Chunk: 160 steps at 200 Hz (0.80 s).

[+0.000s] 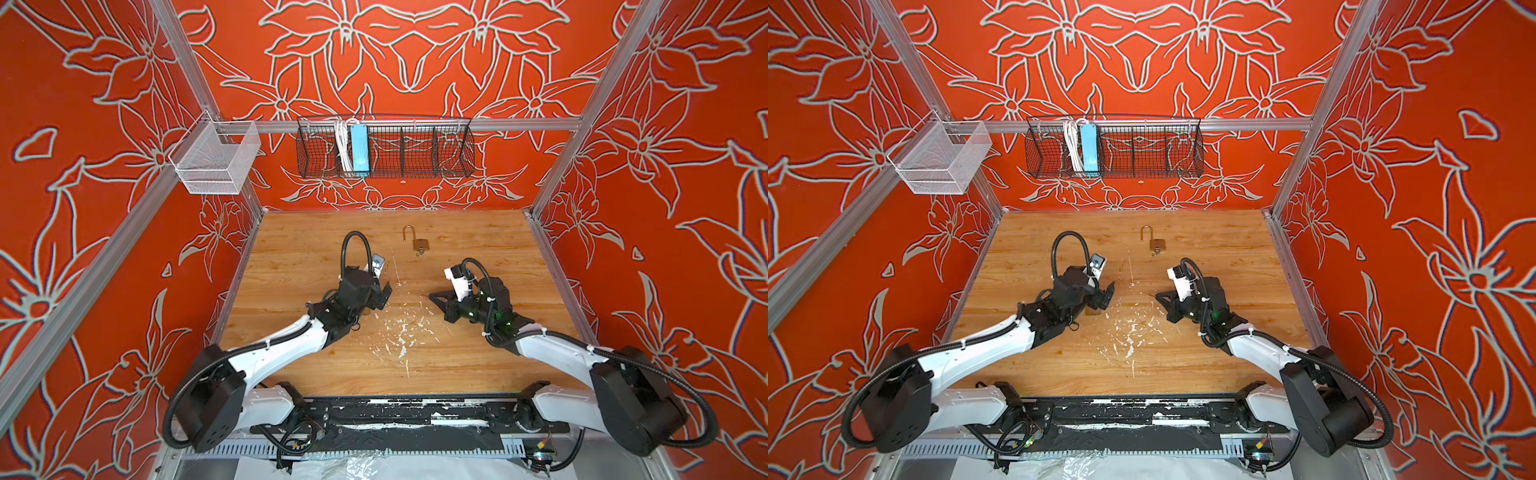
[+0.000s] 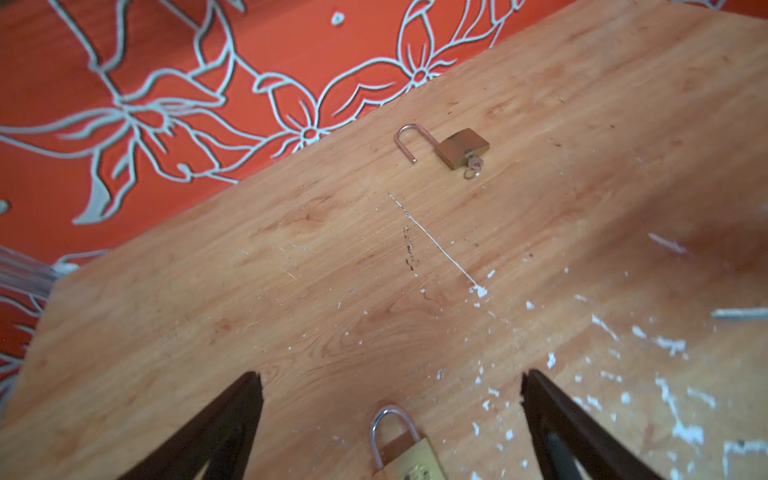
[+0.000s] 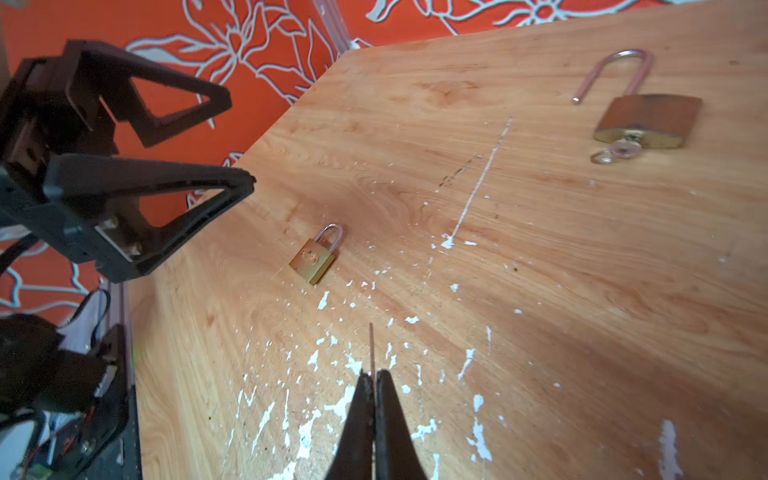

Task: Unlock with the key
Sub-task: 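Open the left gripper and draw both arms apart, key in right gripper, then lower the left gripper onto the small brass padlock and grasp its body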

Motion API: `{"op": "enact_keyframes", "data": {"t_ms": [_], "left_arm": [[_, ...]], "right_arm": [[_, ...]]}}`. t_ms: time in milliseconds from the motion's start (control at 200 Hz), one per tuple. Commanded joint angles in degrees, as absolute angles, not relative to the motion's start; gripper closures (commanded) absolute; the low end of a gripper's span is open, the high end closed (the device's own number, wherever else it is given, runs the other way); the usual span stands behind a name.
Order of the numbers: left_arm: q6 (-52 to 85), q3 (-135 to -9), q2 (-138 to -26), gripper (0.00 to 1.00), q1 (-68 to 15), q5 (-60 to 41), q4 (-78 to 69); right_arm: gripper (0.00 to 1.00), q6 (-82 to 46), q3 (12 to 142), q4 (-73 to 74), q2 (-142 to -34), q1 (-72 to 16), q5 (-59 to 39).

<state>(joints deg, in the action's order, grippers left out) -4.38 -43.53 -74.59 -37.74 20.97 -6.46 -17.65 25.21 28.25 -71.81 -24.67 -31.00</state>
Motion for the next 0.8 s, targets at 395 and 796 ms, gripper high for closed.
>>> {"op": "enact_keyframes", "data": {"t_ms": [395, 796], "left_arm": [[27.87, -64.84, -97.63, 0.03, -30.73, 20.59, 29.36], [32.32, -63.44, -99.12, 0.11, -24.83, 3.96, 28.69]], "right_arm": [[1.0, -18.98, 23.55, 27.77, -64.78, -23.73, -32.28], [1.0, -18.0, 24.91, 26.65, -67.73, -23.73, -32.69]]}}
